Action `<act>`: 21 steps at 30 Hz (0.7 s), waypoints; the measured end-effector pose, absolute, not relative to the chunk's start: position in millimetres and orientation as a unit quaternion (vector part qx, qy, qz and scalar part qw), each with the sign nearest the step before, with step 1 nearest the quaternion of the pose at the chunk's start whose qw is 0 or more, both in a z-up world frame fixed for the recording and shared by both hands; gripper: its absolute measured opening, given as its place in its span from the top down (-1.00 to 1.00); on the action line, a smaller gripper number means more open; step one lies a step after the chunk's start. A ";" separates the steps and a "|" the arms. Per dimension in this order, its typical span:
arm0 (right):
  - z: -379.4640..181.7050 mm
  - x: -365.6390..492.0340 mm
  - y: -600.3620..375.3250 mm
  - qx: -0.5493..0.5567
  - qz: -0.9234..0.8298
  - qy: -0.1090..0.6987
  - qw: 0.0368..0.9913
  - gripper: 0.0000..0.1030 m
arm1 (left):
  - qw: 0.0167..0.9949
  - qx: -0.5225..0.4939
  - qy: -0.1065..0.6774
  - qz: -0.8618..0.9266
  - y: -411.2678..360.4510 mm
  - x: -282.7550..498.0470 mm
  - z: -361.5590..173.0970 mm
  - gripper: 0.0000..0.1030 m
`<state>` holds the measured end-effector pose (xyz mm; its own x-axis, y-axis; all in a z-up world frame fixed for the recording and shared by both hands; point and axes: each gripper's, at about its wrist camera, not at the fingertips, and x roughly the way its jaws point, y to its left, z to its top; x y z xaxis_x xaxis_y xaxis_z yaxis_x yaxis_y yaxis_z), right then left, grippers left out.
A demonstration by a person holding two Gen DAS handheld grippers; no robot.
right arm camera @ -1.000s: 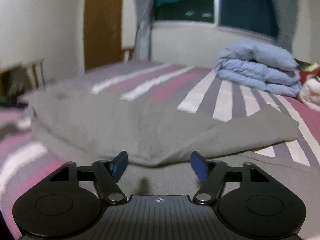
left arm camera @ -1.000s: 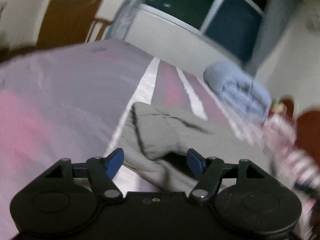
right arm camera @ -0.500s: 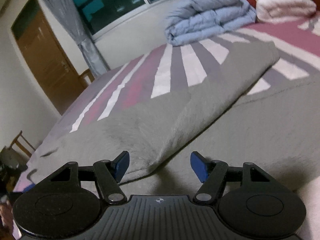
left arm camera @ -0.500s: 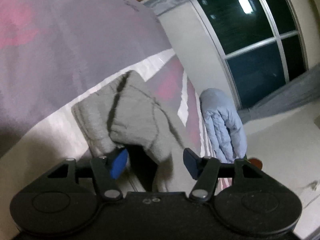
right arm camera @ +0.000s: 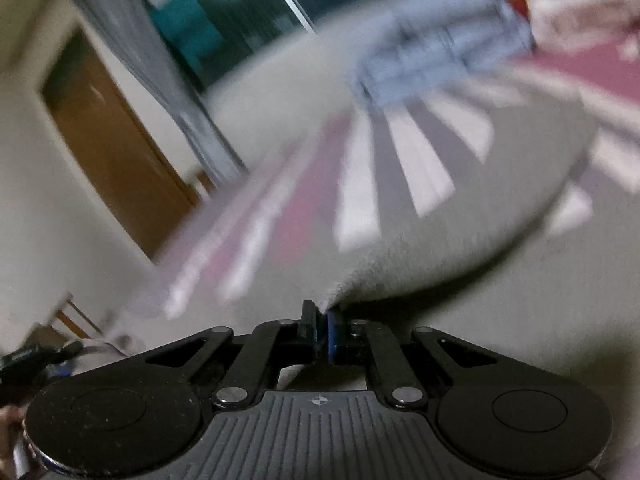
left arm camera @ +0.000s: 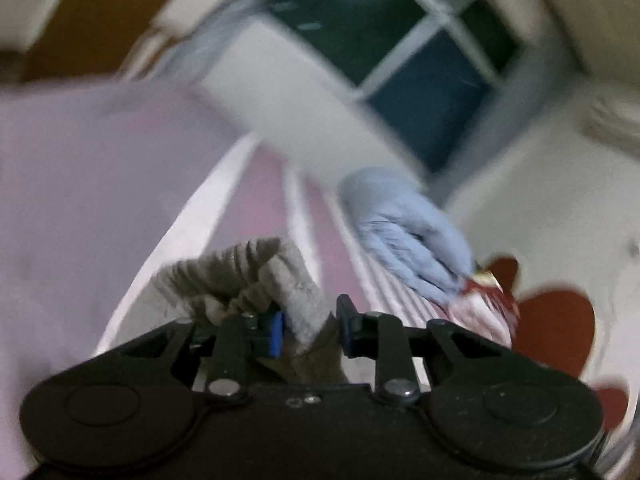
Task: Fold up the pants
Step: 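Lift the waistband with both grippers and fold it over toward the pant cuffs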
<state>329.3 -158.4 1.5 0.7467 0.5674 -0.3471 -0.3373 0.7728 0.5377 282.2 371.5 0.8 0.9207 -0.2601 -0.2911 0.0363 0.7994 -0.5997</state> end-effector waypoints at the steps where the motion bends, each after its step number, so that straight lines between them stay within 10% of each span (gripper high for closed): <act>1: 2.0 318.1 -165.4 0.232 0.248 0.247 0.907 0.89 | 0.933 -0.291 0.191 -0.091 374.2 277.6 1.7 0.68; 6: -62.1 297.1 -155.1 0.167 0.254 0.349 0.887 0.89 | 0.897 -0.268 0.348 -0.037 399.5 271.6 -70.6 0.67; 21: -24.3 264.5 -155.4 0.170 0.273 0.300 0.898 0.89 | 0.922 -0.261 0.285 -0.025 384.4 249.6 -60.2 0.68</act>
<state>264.5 -155.4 -24.3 0.6704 0.5927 -0.4464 -0.3878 0.7928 0.4701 249.6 384.4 -60.2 0.8359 -0.1949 -0.5132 -0.1028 0.8627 -0.4952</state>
